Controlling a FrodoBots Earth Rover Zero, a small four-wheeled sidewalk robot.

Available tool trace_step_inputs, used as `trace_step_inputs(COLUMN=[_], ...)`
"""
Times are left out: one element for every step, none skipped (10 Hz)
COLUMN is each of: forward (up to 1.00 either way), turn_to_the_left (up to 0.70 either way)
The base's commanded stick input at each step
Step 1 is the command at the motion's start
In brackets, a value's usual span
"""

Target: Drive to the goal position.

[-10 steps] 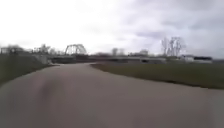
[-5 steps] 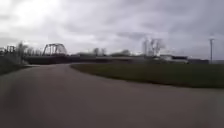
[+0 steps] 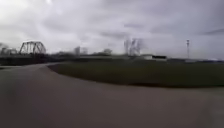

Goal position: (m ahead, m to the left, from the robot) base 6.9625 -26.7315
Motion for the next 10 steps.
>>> trace_step_inputs(forward=[1.00,0.98,0.75,0.06,0.06,0.06,0.05,0.00,0.00,0.00], turn_to_the_left=[-0.40,-0.37,-0.22,0.00,0.00,0.00,0.00,0.00,-0.03,-0.05])
